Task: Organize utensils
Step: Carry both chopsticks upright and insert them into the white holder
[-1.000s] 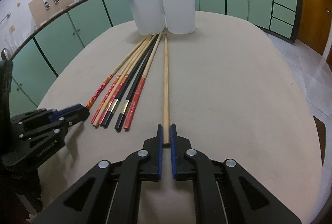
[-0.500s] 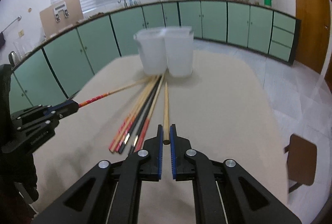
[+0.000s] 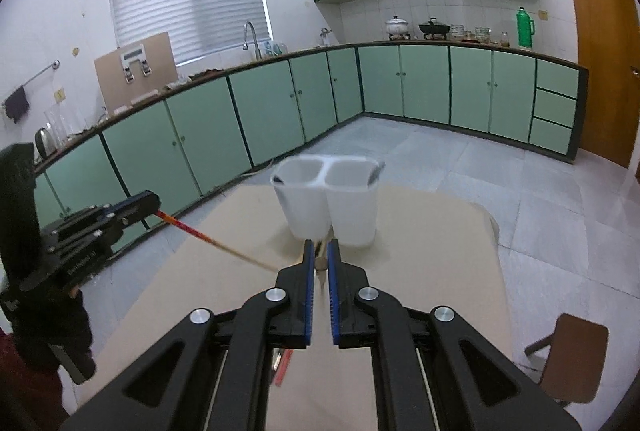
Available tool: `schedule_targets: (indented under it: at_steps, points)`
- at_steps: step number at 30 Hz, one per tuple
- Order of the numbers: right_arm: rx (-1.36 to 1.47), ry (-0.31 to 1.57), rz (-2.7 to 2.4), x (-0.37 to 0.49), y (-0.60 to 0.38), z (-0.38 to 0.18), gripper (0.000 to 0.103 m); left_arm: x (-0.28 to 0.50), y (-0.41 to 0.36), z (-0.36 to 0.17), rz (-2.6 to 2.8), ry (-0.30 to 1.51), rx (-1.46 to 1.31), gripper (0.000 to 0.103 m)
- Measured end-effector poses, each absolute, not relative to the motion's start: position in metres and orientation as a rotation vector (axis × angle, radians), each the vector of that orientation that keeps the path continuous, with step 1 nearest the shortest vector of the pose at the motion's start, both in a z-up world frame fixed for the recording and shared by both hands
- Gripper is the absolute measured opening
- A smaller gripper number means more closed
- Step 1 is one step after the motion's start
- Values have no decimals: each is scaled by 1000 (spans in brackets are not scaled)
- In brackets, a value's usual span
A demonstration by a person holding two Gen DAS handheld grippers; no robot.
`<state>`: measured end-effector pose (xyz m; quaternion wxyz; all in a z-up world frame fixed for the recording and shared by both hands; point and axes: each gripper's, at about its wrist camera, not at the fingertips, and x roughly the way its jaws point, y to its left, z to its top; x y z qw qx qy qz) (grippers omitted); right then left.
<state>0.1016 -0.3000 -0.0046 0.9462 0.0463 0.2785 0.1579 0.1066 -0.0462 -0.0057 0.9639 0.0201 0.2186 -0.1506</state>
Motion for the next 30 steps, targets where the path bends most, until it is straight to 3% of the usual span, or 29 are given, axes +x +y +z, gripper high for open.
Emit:
schedule_targets:
  at_steps: [14,21,26,30]
  points:
    - [35,479,387,148,-291,65,6,129,-59,41,-365,339,28,5]
    - [-9,375,372,160,-292,118,6,142,-69,95,-357,169,22,5]
    - [-45,366,334,179,-285,125,6,169,-87,117,-320,78,23,5]
    - [-47,411,315,205,-278,112,6,204,-100,104,-291,70,7,5]
